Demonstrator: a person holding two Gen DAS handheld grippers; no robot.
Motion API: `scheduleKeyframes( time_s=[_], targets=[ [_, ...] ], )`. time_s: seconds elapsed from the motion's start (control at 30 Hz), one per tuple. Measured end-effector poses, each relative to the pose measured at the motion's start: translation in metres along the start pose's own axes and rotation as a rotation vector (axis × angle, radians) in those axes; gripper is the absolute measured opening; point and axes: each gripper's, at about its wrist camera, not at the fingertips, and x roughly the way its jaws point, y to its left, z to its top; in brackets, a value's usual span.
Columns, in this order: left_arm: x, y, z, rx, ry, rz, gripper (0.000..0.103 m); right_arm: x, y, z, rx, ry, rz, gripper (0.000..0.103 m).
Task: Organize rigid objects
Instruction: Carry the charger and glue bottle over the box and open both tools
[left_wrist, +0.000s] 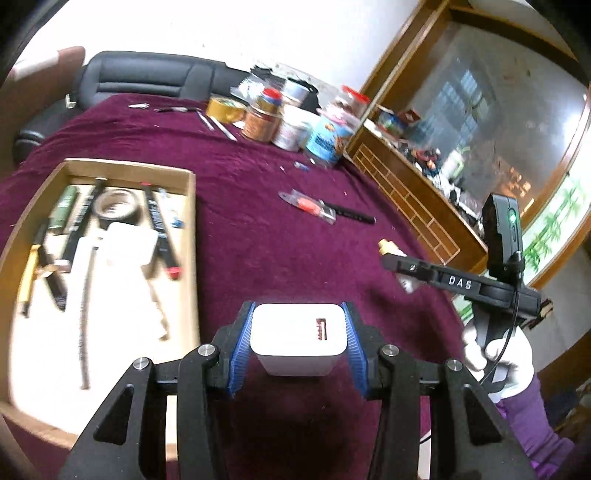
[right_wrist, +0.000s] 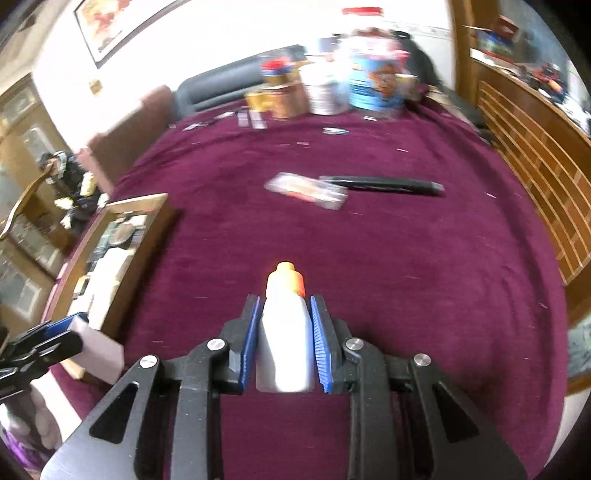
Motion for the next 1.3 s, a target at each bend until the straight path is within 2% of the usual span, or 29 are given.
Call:
scheduleKeyframes(
  time_s=[0.2, 0.37, 0.57, 0.77, 0.9, 1.0, 1.17, 1.23, 1.3],
  targets=[
    [-0.058, 0.045, 0.003, -0.072, -0.069, 0.051, 0.04, 0.016, 0.068, 0.002, -0.082, 0.031, 0.145, 0.024],
    [-0.088, 0.091, -0.002, -0.134, -0.08, 0.16, 0.04, 0.041, 0.12, -0.003, -0.144, 0.083, 0.237, 0.025],
    [-0.089, 0.138, -0.008, -0.215, -0.018, 0.222, 0.04, 0.069, 0.17, -0.014, -0.193, 0.161, 0.326, 0.025],
    [-0.069, 0.17, -0.009, -0.251, 0.089, 0.227, 0.04, 0.098, 0.201, -0.025, -0.205, 0.253, 0.387, 0.025],
    [-0.053, 0.179, -0.002, -0.262, 0.107, 0.219, 0.04, 0.12, 0.216, -0.033, -0.222, 0.284, 0.345, 0.025],
    [-0.044, 0.179, 0.002, -0.242, 0.106, 0.244, 0.04, 0.127, 0.224, -0.037, -0.266, 0.262, 0.269, 0.025],
    [-0.024, 0.176, 0.006, -0.212, 0.13, 0.305, 0.04, 0.134, 0.231, -0.041, -0.345, 0.209, 0.124, 0.025],
    [-0.02, 0.173, 0.004, -0.188, 0.129, 0.36, 0.04, 0.135, 0.23, -0.041, -0.366, 0.187, 0.066, 0.025],
    [-0.018, 0.169, 0.003, -0.173, 0.129, 0.387, 0.042, 0.136, 0.233, -0.041, -0.375, 0.175, 0.054, 0.025]
  ],
)
